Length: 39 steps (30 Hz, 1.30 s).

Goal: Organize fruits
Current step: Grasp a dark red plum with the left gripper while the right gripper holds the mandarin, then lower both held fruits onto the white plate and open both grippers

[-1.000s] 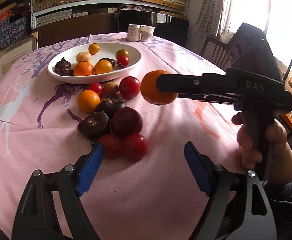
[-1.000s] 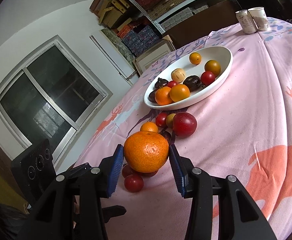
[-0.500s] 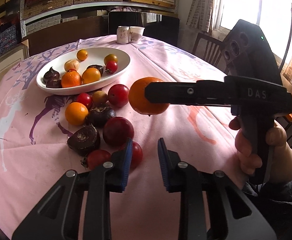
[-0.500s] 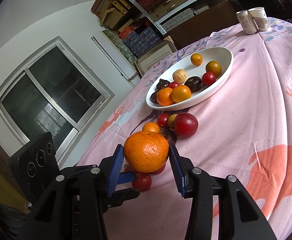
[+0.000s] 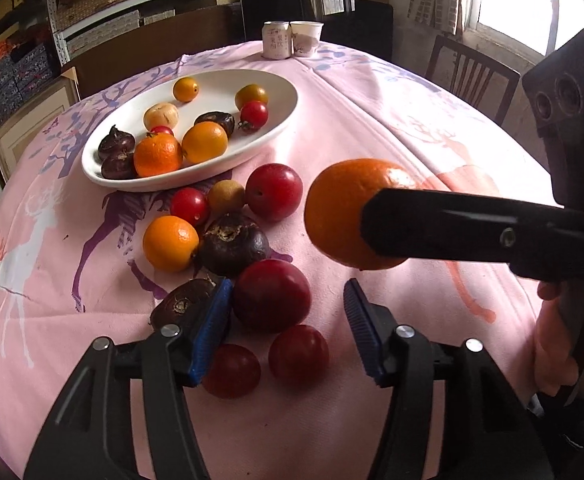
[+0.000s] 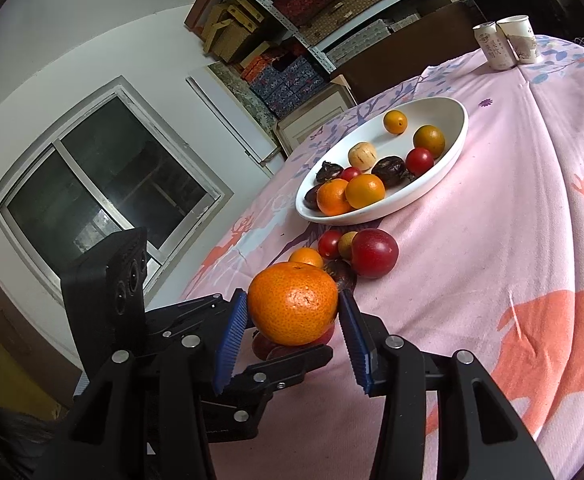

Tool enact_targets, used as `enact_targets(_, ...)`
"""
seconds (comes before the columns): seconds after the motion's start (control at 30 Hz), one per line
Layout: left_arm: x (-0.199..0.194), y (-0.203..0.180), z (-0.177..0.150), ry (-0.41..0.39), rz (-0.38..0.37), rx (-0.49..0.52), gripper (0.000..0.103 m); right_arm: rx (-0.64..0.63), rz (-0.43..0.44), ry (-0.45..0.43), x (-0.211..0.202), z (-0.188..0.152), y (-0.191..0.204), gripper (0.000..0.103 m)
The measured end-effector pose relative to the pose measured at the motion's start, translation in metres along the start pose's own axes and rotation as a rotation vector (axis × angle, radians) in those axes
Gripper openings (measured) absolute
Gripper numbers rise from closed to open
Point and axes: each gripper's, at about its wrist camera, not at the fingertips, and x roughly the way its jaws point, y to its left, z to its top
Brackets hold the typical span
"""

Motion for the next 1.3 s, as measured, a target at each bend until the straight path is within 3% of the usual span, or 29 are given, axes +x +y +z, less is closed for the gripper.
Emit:
enact_targets(0.1, 0.0, 0.002, 0.0, 0.0, -0.009, -0.009, 0.056, 0.002, 0.01, -0.002, -0.001, 0.0, -0.001, 0.048)
enact_targets(0.23, -0.004, 0.014, -0.001, -0.008, -0.053, -0.06, 0.038, 0.01, 0.024, -0.008, -0.003, 0.001, -0.002, 0.048)
enact_targets(0.4, -0.004, 0.005, -0.002, -0.016, -0.023, -0.007, 0.039, 0.005, 0.02, -0.01, -0.003, 0.001, -0.001, 0.048)
enact_targets(0.53, 0.012, 0.002, 0.002, 0.042, -0.001, 0.016, 0.048, 0.004, 0.016, -0.009, -0.003, 0.001, 0.0, 0.048)
enact_targets(0.63, 0.014, -0.003, 0.005, 0.042, 0.009, 0.036, 0.045, 0.006, 0.019, -0.015, -0.004, 0.001, -0.001, 0.048)
enact_targets(0.73, 0.011, 0.001, 0.005, 0.026, -0.01, 0.016, 0.04, 0.012, 0.023, -0.017, -0.005, 0.001, -0.002, 0.048)
enact_targets(0.83, 0.006, 0.008, 0.004, 0.01, -0.049, -0.029, 0.04, 0.012, 0.028, -0.018, -0.005, 0.001, -0.003, 0.048)
enact_targets(1.3, -0.037, 0.036, 0.009, -0.152, -0.095, -0.15, 0.04, 0.088, 0.036, -0.088, -0.022, 0.0, -0.016, 0.048)
